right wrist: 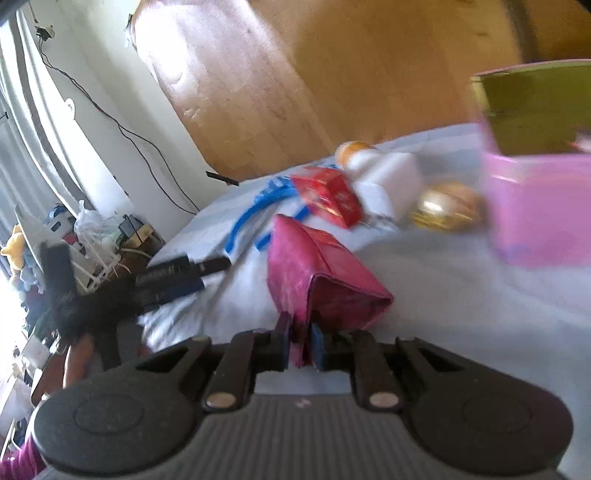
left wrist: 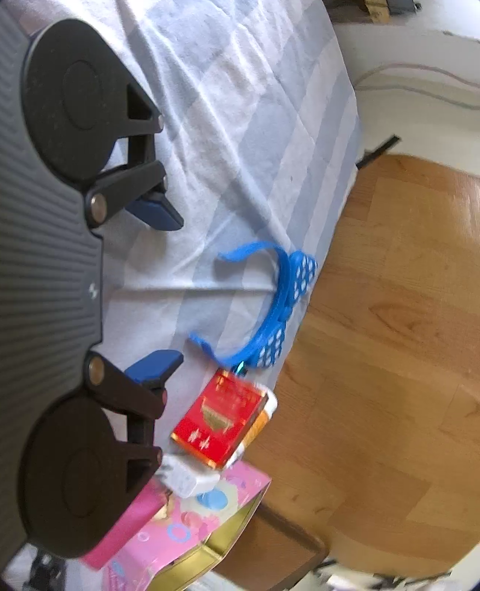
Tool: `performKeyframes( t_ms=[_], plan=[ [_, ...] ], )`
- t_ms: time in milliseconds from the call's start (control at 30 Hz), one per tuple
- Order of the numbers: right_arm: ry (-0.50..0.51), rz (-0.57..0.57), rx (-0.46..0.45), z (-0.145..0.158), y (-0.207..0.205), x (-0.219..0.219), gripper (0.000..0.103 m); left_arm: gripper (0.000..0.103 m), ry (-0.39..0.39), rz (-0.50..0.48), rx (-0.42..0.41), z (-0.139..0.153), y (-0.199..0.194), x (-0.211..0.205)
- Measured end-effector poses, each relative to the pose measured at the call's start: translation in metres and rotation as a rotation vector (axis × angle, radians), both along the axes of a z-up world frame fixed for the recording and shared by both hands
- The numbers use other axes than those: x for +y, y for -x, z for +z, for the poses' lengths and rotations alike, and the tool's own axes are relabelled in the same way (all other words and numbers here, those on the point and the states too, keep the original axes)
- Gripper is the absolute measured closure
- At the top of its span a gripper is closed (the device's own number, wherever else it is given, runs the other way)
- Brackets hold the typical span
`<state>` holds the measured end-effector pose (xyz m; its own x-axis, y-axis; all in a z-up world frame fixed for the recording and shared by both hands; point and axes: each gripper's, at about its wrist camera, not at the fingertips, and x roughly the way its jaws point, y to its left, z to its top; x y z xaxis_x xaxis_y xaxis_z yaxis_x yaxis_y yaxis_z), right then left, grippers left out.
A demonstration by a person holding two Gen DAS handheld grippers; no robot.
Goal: Organize rigid objects
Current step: 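Grasp the pink pouch with the right gripper and lift it, then carry the pink pouch into the tin and open the right gripper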
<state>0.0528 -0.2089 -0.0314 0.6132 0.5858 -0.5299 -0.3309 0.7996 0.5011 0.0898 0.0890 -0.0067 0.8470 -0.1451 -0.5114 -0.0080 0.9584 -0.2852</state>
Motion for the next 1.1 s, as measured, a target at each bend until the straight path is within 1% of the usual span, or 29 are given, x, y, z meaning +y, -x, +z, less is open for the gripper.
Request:
performKeyframes(
  t_ms=[67,133,167,233,267,333,400,500,533,600,667,733,833,867,900,933,1000,1100],
  plan=[
    [-0.001,-0.024,0.017,0.001,0.023,-0.03,0.091,0.03,-0.018,-0.055,-0.012,0.002,0.002,-0.007],
    [0.002,-0.067,0.03,0.004,0.048,-0.062,0.09,0.03,-0.03,-0.131,-0.035,0.007,0.007,-0.019],
    [0.009,-0.089,0.033,0.004,0.059,-0.074,0.09,0.03,-0.012,-0.176,-0.041,0.008,0.011,-0.026],
    [0.022,-0.148,0.031,0.006,0.083,-0.104,0.088,0.03,0.051,-0.283,-0.034,0.011,0.014,-0.044],
    [0.034,-0.196,0.023,0.008,0.096,-0.118,0.085,0.03,0.076,-0.346,-0.033,0.013,0.016,-0.057],
    [0.079,-0.334,0.0,0.013,0.117,-0.146,0.082,0.03,0.095,-0.451,-0.045,0.021,0.02,-0.083],
    [0.087,-0.458,-0.039,0.016,0.134,-0.172,0.082,0.03,0.102,-0.551,-0.053,0.029,0.022,-0.112],
    [0.054,-0.552,-0.072,0.022,0.15,-0.197,0.082,0.03,0.099,-0.683,-0.04,0.037,0.025,-0.158],
    [0.047,-0.563,-0.087,0.023,0.155,-0.202,0.082,0.03,0.097,-0.72,-0.033,0.038,0.026,-0.171],
    [0.037,-0.546,-0.106,0.023,0.159,-0.204,0.081,0.03,0.091,-0.804,-0.006,0.038,0.03,-0.197],
    [0.041,-0.516,-0.118,0.021,0.158,-0.199,0.074,0.031,0.073,-0.863,0.016,0.034,0.033,-0.216],
    [0.068,-0.481,-0.131,0.018,0.156,-0.193,0.072,0.031,0.032,-0.892,0.042,0.028,0.037,-0.229],
    [0.082,-0.425,-0.138,0.014,0.146,-0.183,0.072,0.042,-0.014,-0.919,0.095,0.013,0.038,-0.245],
    [0.071,-0.407,-0.132,0.011,0.14,-0.18,0.075,0.055,-0.011,-0.946,0.126,0.007,0.036,-0.249],
    [0.063,-0.381,-0.122,0.007,0.135,-0.178,0.083,0.062,0.017,-0.98,0.158,0.004,0.035,-0.251],
    [0.073,-0.372,-0.117,0.005,0.13,-0.175,0.085,0.062,-0.001,-0.967,0.157,0.007,0.036,-0.253],
    [0.093,-0.365,-0.141,0.014,0.128,-0.177,0.087,0.063,-0.043,-0.98,0.107,0.026,0.036,-0.256],
    [0.075,-0.349,-0.239,0.053,0.118,-0.192,0.088,0.063,-0.029,-0.982,-0.018,0.075,0.02,-0.255]
  ],
)
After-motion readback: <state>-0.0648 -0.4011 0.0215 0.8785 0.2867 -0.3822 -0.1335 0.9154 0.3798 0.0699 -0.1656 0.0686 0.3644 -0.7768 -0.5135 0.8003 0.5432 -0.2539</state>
